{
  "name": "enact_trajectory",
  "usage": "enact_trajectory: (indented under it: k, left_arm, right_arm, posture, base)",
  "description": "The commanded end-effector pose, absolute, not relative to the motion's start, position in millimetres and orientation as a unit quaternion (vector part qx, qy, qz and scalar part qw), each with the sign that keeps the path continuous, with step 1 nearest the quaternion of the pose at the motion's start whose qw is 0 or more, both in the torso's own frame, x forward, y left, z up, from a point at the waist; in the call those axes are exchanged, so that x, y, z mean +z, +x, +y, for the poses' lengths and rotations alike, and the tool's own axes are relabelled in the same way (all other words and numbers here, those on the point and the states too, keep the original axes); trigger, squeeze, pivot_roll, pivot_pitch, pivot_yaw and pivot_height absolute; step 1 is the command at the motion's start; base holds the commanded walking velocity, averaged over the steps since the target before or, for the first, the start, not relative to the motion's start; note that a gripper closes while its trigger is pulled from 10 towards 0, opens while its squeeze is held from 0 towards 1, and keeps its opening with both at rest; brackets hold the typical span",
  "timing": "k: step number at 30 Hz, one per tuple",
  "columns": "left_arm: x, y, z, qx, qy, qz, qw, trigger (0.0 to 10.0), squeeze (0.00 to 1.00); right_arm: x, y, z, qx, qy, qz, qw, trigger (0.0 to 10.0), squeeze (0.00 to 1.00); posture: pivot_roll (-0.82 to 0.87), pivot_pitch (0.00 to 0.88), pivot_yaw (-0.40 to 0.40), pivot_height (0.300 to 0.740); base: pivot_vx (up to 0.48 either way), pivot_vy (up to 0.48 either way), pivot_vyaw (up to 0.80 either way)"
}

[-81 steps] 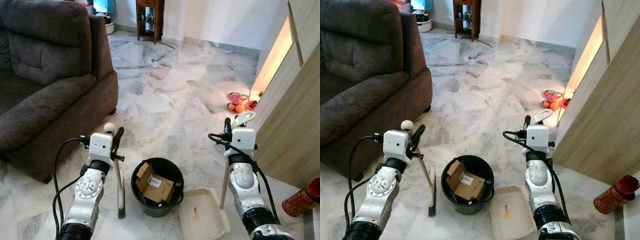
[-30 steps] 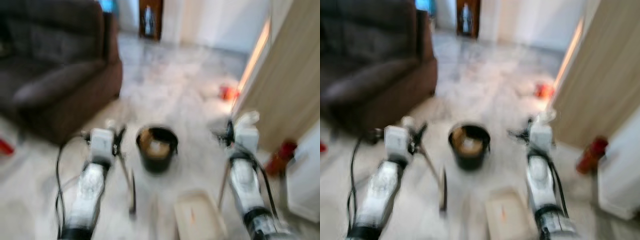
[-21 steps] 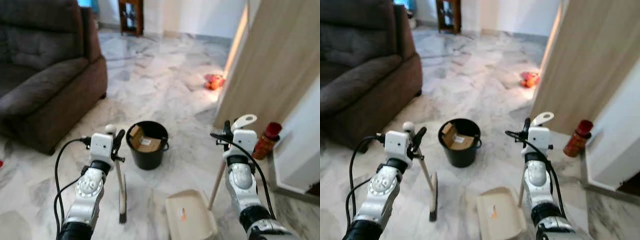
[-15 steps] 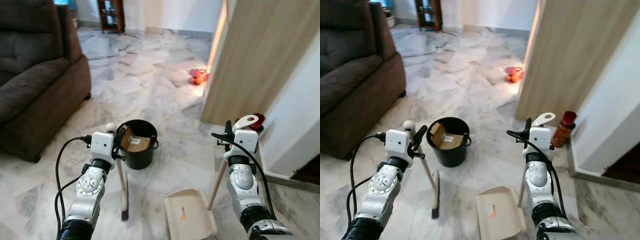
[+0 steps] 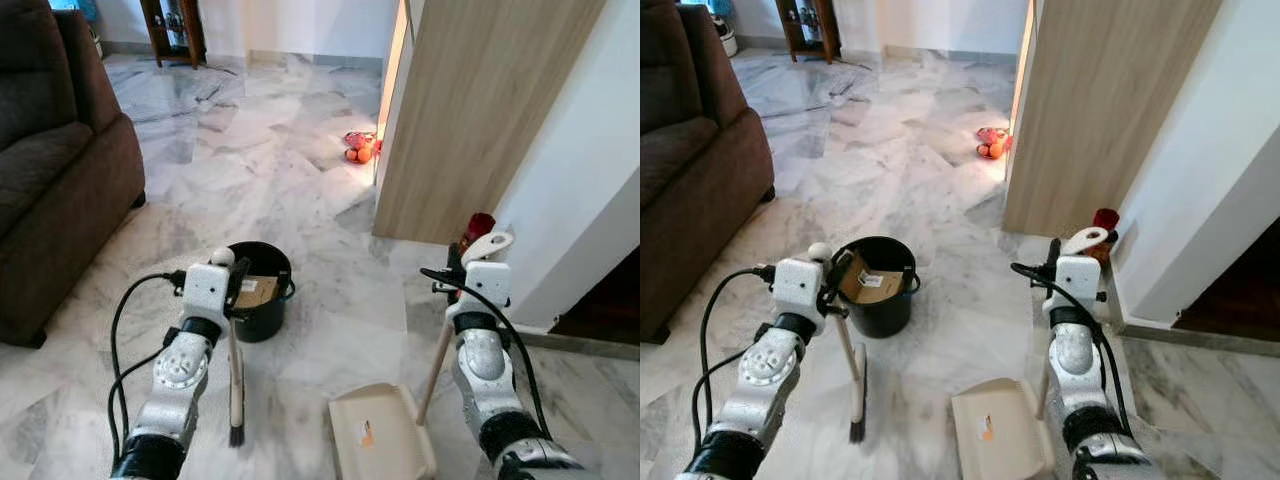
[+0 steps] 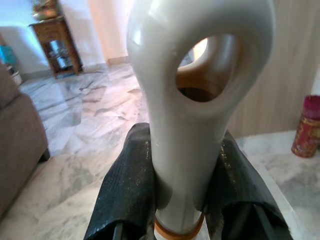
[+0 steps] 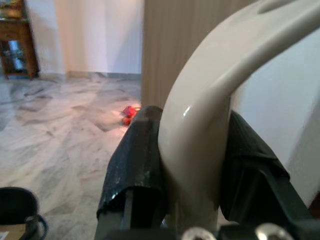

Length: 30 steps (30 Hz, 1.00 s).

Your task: Sweep floor

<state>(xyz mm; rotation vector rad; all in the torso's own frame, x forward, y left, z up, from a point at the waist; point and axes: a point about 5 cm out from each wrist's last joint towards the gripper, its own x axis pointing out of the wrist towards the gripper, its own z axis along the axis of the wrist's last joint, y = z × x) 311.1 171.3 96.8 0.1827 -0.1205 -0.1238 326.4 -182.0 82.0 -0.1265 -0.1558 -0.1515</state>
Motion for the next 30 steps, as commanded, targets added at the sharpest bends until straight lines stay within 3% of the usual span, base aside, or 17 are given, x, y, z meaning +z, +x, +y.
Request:
enact_trajectory:
  k: [1,26,30]
  left_arm:
    - [106.7,313.7,162.8,-0.077,0.094,-0.089,0.989,10.0,0.0]
    - [106.3,316.2,168.9,-0.06,0.104,-0.094,0.988,10.0,0.0]
    - [106.5,317.0,169.0,-0.06,0.101,-0.094,0.989,10.0,0.0]
  right_arm:
    - [84.0,324.2,-191.2,-0.089,-0.067,-0.086,0.99,10.0,0.0]
    - [81.6,320.7,-196.9,-0.097,-0.072,-0.084,0.989,10.0,0.0]
    - [81.6,321.1,-196.7,-0.098,-0.071,-0.083,0.989,10.0,0.0]
  posture:
    - [0.0,0.0,-0.026,0.74]
    - [0.01,0.0,-0.033,0.74]
    - [0.02,0.0,-0.034,0.74]
  base:
    - [0.0,0.0,-0.8]
    - [0.0,-0.042,-0.8]
    - [0.0,-0.308,-0.8]
